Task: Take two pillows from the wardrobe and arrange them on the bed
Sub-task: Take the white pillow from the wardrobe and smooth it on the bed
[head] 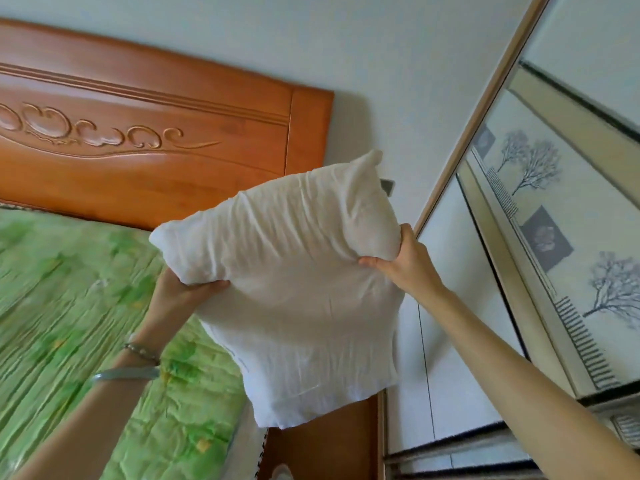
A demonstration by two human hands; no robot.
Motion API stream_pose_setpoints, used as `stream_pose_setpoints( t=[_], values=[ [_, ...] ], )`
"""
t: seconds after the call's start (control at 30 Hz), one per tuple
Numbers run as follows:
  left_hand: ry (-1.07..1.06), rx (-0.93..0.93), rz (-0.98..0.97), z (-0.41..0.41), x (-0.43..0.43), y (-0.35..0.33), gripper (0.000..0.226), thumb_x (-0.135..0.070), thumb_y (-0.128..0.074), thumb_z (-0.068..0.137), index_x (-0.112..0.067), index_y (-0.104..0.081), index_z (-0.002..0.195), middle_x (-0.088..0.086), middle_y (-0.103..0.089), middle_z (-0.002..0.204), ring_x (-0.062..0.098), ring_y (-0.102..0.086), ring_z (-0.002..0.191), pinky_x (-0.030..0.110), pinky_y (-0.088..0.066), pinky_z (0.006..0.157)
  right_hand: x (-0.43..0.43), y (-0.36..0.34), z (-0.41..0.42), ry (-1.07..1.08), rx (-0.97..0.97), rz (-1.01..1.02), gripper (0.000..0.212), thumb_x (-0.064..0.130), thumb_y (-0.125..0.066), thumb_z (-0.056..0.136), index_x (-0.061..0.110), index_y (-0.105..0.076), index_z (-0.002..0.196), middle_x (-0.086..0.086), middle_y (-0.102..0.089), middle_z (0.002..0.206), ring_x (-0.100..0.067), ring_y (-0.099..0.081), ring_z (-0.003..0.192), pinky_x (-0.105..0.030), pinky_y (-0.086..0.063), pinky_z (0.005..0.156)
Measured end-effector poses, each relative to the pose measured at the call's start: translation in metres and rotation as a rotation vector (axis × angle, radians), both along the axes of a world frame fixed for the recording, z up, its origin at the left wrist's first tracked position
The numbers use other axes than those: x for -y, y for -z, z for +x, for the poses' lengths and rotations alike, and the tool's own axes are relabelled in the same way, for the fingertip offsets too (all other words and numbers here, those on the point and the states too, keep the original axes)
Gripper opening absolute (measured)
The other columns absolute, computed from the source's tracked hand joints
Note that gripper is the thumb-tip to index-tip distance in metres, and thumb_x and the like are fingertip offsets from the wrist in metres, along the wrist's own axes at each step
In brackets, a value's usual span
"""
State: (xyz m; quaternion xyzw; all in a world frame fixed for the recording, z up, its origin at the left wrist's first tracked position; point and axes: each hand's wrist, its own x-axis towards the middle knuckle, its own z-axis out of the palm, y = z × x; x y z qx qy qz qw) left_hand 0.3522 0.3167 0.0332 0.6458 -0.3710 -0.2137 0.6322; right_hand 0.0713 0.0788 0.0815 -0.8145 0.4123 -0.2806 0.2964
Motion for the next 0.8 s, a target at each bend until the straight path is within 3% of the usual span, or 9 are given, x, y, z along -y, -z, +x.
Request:
stream_pose_setpoints(
  t=[0.13, 0.27, 0.37, 0.47, 0.57, 0.63, 0.7, 0.77, 0.8],
  values=[
    [-0.052, 0.009, -0.018, 0.019, 0.022, -0.003, 0.06, -0.044, -0.085, 0.058, -0.05, -0.064, 0.113, -0.02, -0.069, 0.115, 0.003, -0.064, 0.111, 0.017, -0.052, 0.08, 0.041, -0.002, 0.035, -0.046, -0.011, 0.025, 0.073, 0.064, -0.08, 0.052, 0.031, -0.036, 0.1, 0.027, -0.048, 0.089, 0.008, -0.049, 0.077, -0.014, -0.036, 0.056],
    [-0.166, 0.035, -0.038, 0.035, 0.033, 0.0, 0.084, -0.034, -0.084, 0.062, -0.026, -0.049, 0.137, -0.015, -0.063, 0.128, 0.002, -0.058, 0.119, 0.011, -0.048, 0.085, 0.077, 0.001, 0.08, -0.133, -0.016, 0.048, 0.075, 0.057, -0.083, 0.055, 0.027, -0.04, 0.108, 0.02, -0.05, 0.093, -0.005, -0.051, 0.081, -0.015, -0.039, 0.06],
    [-0.268, 0.037, -0.021, 0.049, 0.04, 0.007, 0.088, -0.027, -0.084, 0.064, -0.018, -0.042, 0.141, -0.004, -0.058, 0.134, 0.009, -0.057, 0.122, 0.017, -0.05, 0.089, 0.103, 0.009, 0.12, -0.216, -0.011, 0.06, 0.082, 0.056, -0.084, 0.054, 0.022, -0.044, 0.117, 0.016, -0.051, 0.098, -0.012, -0.052, 0.087, -0.023, -0.043, 0.065],
    [-0.42, 0.019, 0.008, 0.059, 0.045, 0.012, 0.095, -0.037, -0.083, 0.059, -0.019, -0.039, 0.141, 0.0, -0.056, 0.134, 0.007, -0.056, 0.121, 0.022, -0.05, 0.089, 0.13, 0.024, 0.168, -0.346, 0.009, 0.139, 0.082, 0.054, -0.085, 0.053, 0.024, -0.042, 0.116, 0.018, -0.053, 0.104, -0.017, -0.055, 0.099, -0.025, -0.046, 0.069],
    [-0.597, 0.004, 0.049, 0.063, 0.049, 0.018, 0.086, -0.041, -0.083, 0.055, -0.036, -0.043, 0.132, -0.016, -0.059, 0.124, -0.007, -0.058, 0.111, 0.012, -0.05, 0.079, 0.155, 0.039, 0.217, -0.489, -0.011, 0.16, 0.089, 0.064, -0.081, 0.047, 0.024, -0.042, 0.117, 0.012, -0.054, 0.109, -0.018, -0.054, 0.102, -0.034, -0.048, 0.073],
    [-0.721, 0.007, 0.073, 0.062, 0.051, 0.021, 0.08, -0.043, -0.083, 0.054, -0.044, -0.044, 0.124, -0.02, -0.058, 0.118, -0.014, -0.058, 0.104, 0.006, -0.048, 0.074, 0.169, 0.045, 0.245, -0.602, -0.008, 0.176, 0.091, 0.072, -0.076, 0.043, 0.028, -0.042, 0.115, 0.019, -0.052, 0.103, -0.012, -0.052, 0.097, -0.025, -0.044, 0.065],
    [-0.843, -0.015, 0.101, 0.057, 0.057, 0.027, 0.083, -0.044, -0.083, 0.053, -0.034, -0.048, 0.127, -0.014, -0.061, 0.118, -0.012, -0.06, 0.103, 0.009, -0.049, 0.076, 0.181, 0.049, 0.271, -0.712, 0.0, 0.214, 0.089, 0.072, -0.076, 0.045, 0.033, -0.04, 0.117, 0.031, -0.048, 0.1, -0.003, -0.049, 0.095, -0.015, -0.04, 0.064],
    [-0.93, -0.05, 0.111, 0.05, 0.062, 0.032, 0.09, -0.042, -0.085, 0.053, -0.02, -0.048, 0.132, -0.009, -0.064, 0.119, -0.004, -0.063, 0.105, 0.016, -0.052, 0.079, 0.189, 0.053, 0.292, -0.808, -0.006, 0.259, 0.087, 0.064, -0.081, 0.051, 0.035, -0.039, 0.121, 0.032, -0.047, 0.101, 0.0, -0.05, 0.095, -0.014, -0.041, 0.067],
    [-0.98, -0.055, 0.119, 0.045, 0.064, 0.034, 0.09, -0.042, -0.085, 0.052, -0.018, -0.048, 0.131, -0.011, -0.065, 0.116, -0.006, -0.063, 0.103, 0.013, -0.051, 0.076, 0.192, 0.055, 0.303, -0.853, -0.016, 0.284, 0.086, 0.06, -0.082, 0.053, 0.034, -0.039, 0.122, 0.032, -0.048, 0.102, -0.001, -0.052, 0.095, -0.017, -0.042, 0.069]
  ],
)
